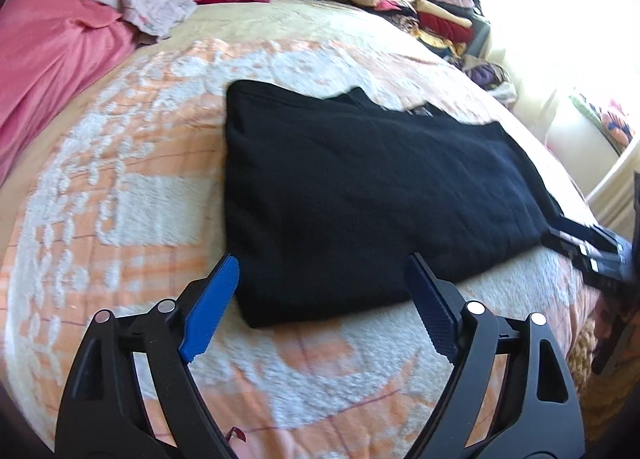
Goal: Fold small clothes
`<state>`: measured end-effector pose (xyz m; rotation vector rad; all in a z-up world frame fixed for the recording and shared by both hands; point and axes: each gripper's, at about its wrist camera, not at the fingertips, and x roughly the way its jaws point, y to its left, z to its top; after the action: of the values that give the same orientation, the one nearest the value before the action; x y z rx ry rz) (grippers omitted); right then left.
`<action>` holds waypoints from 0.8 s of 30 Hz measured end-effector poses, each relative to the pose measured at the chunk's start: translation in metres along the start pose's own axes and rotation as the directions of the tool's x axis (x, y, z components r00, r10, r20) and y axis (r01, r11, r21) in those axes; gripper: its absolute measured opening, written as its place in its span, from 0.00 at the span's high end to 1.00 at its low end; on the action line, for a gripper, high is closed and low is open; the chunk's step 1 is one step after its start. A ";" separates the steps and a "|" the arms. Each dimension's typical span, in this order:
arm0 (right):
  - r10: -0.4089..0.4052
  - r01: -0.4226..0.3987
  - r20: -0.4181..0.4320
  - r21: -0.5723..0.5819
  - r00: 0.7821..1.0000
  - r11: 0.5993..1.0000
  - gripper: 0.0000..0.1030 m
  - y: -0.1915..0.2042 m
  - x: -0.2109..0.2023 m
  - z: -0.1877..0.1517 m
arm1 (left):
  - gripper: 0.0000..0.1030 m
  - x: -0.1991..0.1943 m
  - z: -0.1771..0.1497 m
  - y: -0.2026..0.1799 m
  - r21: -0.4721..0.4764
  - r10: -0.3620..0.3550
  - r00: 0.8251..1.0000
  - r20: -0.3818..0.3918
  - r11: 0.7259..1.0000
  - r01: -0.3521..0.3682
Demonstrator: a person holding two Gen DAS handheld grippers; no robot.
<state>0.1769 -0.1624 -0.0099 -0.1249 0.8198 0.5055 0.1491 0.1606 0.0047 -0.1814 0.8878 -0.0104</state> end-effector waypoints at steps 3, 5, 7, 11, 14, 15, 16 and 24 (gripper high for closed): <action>0.013 -0.011 0.023 -0.094 1.000 0.995 0.22 0.028 -0.002 0.005 | 0.23 0.000 0.010 0.018 -0.053 0.019 1.000 0.008 0.998 -0.018; 0.019 -0.015 0.023 -0.157 1.000 0.988 0.17 0.049 0.000 0.009 | 0.22 0.001 0.017 0.026 -0.068 0.034 0.999 0.005 0.997 -0.034; 0.028 -0.022 0.026 -0.213 0.999 0.977 0.16 0.068 0.004 0.012 | 0.19 0.002 0.026 0.036 -0.085 0.048 0.999 0.005 0.995 -0.047; 0.057 -0.048 0.023 -0.300 0.998 0.953 0.16 0.103 0.013 0.014 | 0.17 0.008 0.043 0.053 -0.113 0.060 0.998 -0.005 0.992 -0.060; 0.075 -0.063 0.021 -0.353 0.997 0.933 0.16 0.126 0.021 0.015 | 0.17 0.018 0.053 0.062 -0.130 0.065 0.998 -0.026 0.989 -0.068; 0.082 -0.069 0.016 -0.377 0.997 0.924 0.16 0.135 0.025 0.015 | 0.17 0.021 0.055 0.064 -0.131 0.068 0.997 -0.028 0.989 -0.071; 0.084 -0.073 0.011 -0.394 0.996 0.916 0.16 0.142 0.029 0.014 | 0.17 0.024 0.058 0.065 -0.130 0.074 0.997 -0.033 0.988 -0.077; 0.045 -0.037 0.002 -0.525 0.999 0.850 0.14 0.190 0.053 0.004 | 0.17 0.043 0.067 0.074 -0.124 0.101 0.993 -0.063 0.986 -0.108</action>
<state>0.1195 0.0250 -0.0295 -0.6122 0.6522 0.7640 0.2236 0.2406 0.0008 -0.2541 0.9542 0.1393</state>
